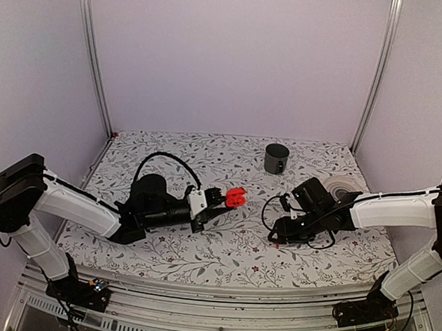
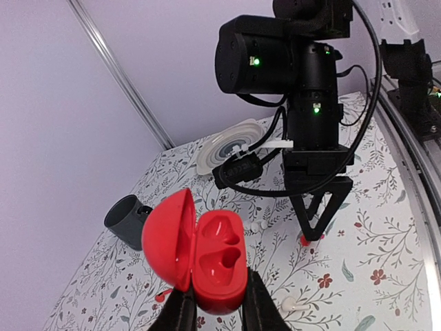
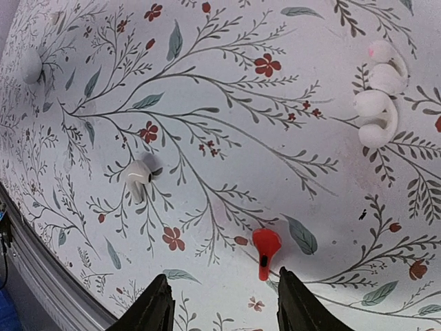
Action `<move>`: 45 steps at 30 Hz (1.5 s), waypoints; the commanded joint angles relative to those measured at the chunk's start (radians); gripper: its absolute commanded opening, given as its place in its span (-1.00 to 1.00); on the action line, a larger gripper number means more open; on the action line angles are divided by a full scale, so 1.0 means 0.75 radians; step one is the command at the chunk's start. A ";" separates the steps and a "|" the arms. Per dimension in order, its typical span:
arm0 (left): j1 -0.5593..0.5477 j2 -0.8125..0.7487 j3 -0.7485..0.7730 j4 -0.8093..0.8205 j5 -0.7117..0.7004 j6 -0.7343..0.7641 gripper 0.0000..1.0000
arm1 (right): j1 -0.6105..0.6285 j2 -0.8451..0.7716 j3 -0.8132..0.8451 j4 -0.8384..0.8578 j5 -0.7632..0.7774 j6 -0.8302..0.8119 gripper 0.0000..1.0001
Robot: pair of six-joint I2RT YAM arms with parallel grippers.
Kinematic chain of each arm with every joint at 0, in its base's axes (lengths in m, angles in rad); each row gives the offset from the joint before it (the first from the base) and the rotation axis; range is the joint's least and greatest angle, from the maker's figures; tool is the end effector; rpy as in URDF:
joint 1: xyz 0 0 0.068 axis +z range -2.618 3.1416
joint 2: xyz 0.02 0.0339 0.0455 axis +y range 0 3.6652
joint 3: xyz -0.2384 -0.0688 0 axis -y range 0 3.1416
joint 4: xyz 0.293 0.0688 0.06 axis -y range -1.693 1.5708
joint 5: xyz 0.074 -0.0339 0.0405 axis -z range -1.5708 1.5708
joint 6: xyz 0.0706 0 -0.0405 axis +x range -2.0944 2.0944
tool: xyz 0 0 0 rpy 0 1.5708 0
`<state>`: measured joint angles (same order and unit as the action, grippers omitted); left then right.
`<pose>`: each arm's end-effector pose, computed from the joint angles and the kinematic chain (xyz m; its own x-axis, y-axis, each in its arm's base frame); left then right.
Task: Insert the wireless bluetooth earbuds into the charging case
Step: Adjust the right earbud at the center of the board.
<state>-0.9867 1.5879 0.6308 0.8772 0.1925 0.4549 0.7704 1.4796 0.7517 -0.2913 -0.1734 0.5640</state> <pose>0.2009 -0.3284 0.1354 0.3664 0.2277 -0.9021 0.8493 0.3141 0.4243 0.2299 0.2401 0.0785 -0.9179 -0.1571 -0.3643 -0.3078 0.8613 0.4043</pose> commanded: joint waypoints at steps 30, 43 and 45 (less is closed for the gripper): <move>-0.043 -0.010 0.019 -0.002 -0.124 0.045 -1.00 | 0.103 0.197 0.119 0.020 -0.028 0.074 -0.28; -0.044 -0.023 0.012 -0.010 -0.141 0.034 -1.00 | -0.041 -0.001 -0.006 0.108 -0.006 -0.132 -0.13; -0.044 -0.021 0.011 -0.010 -0.142 0.033 -1.00 | -0.053 -0.004 -0.029 0.157 -0.026 -0.175 -0.12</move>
<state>-1.0039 1.5875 0.6300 0.8692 0.0948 0.4892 0.7528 1.5074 0.7765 -0.2527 -0.1814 0.5186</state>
